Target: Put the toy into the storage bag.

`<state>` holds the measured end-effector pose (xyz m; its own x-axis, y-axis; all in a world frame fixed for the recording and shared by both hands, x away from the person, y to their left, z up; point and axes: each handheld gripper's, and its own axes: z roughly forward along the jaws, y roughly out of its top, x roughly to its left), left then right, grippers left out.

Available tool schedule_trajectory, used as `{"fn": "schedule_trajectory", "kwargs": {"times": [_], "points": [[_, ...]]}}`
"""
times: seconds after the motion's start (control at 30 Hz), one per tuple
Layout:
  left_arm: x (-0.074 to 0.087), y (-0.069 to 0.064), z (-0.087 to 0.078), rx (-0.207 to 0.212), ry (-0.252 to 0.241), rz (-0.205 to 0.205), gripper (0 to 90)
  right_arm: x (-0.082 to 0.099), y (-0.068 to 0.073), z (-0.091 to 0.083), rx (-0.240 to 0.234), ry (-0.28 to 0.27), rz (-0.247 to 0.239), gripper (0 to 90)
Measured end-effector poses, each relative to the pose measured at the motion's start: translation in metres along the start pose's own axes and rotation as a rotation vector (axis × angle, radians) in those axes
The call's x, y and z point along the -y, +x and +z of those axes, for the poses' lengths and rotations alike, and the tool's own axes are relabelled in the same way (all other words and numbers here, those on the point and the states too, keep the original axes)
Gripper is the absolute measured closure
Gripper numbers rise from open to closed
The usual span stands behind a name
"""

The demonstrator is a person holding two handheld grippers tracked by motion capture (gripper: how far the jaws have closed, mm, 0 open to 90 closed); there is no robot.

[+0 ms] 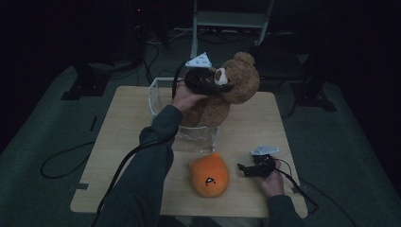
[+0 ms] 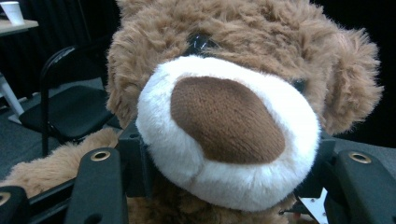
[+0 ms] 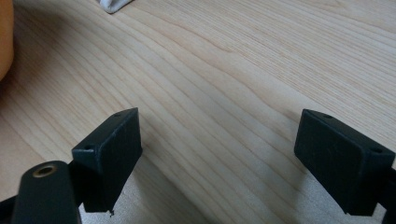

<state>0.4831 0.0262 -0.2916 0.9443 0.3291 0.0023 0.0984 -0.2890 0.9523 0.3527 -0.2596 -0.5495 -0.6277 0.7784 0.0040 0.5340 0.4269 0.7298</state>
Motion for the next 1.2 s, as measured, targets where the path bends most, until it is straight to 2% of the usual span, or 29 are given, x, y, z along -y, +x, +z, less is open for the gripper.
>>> {"fn": "schedule_trajectory", "kwargs": {"times": [0.47, 0.7, 0.83, 1.03, 1.2], "points": [[0.007, 0.001, 0.005, 0.02, 0.011, -0.022, 37.3, 0.0, 0.0, 0.0, -0.001, 0.0, 0.001, 14.3], [0.015, 0.006, 0.007, 0.034, 0.013, -0.066, 34.8, 0.0, 0.0, 0.0, -0.001, 0.0, 0.0, 14.3], [0.016, 0.007, 0.007, 0.034, 0.025, -0.076, 32.6, 0.0, 0.0, 0.0, -0.001, 0.0, 0.001, 14.3], [0.016, 0.009, 0.005, 0.032, 0.009, -0.105, 25.0, 0.0, 0.0, 0.0, -0.001, 0.0, 0.0, 14.3], [0.016, 0.012, 0.004, 0.033, -0.027, -0.128, 19.8, 0.0, 0.0, 0.0, -0.001, 0.0, 0.001, 14.3]]}}
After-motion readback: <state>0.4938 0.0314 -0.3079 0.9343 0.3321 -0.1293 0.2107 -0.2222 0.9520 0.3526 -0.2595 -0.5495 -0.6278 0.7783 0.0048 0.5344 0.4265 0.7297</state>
